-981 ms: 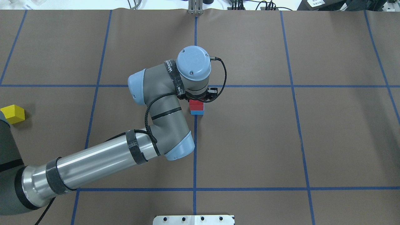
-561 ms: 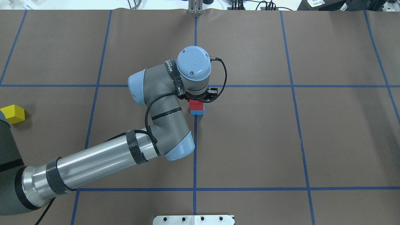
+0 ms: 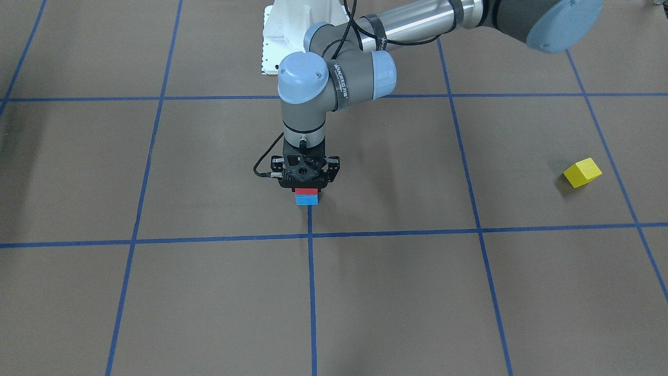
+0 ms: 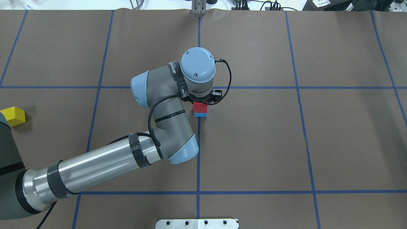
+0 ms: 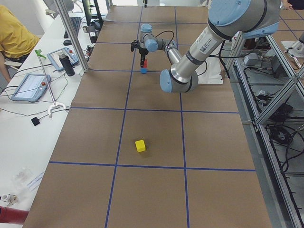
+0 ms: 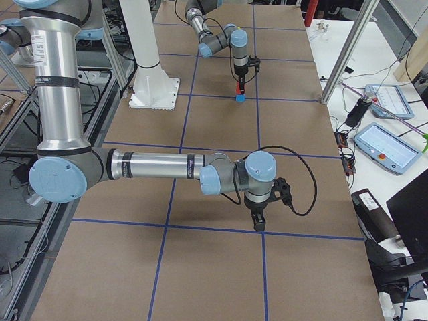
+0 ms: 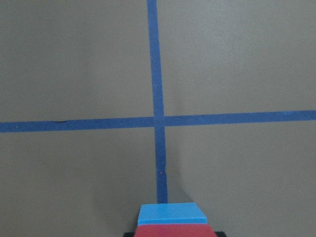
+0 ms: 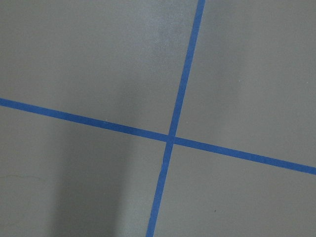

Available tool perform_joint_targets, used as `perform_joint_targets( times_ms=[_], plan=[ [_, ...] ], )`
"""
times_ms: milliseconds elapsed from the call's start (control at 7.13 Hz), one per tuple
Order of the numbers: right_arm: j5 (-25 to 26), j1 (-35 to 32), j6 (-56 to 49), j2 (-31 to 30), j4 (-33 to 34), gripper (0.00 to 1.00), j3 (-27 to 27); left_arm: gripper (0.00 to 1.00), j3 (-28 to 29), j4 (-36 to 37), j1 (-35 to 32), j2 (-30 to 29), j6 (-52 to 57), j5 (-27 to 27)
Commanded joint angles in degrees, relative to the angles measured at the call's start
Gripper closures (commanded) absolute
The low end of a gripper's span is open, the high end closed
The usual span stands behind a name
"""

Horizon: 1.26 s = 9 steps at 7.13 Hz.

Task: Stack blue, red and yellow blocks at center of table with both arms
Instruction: 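Lower the red cube onto the blue cube and open the left gripper, then raise the left gripper and move it toward the yellow cube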

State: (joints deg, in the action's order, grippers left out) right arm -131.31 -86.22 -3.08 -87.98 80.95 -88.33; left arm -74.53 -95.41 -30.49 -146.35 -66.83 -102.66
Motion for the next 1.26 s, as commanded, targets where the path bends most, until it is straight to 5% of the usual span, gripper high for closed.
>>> perform_joint_targets(
  times_ms=[0, 280, 561, 841, 1121],
  plan=[
    [0.0, 0.0, 0.0, 0.1, 0.0, 0.00, 0.0, 0.01, -0.1, -0.1, 0.1, 0.0, -0.1, 0.0],
    [0.0, 0.0, 0.0, 0.1, 0.0, 0.00, 0.0, 0.01, -1.9, -0.1, 0.0, 0.1, 0.3, -0.1],
    [0.0, 0.0, 0.0, 0.3, 0.0, 0.00, 0.0, 0.01, -12.5, 6.0, -2.4, 4.2, 7.0, -0.6],
    [-0.1, 0.0, 0.0, 0.1, -0.1, 0.00, -0.1, 0.01, -29.3, 13.4, -9.5, 15.2, 17.7, -6.9],
    [0.3, 0.0, 0.0, -0.3, -0.1, 0.00, -0.1, 0.01, -37.8, 12.6, -20.5, 30.9, 35.6, -11.8]
  ],
)
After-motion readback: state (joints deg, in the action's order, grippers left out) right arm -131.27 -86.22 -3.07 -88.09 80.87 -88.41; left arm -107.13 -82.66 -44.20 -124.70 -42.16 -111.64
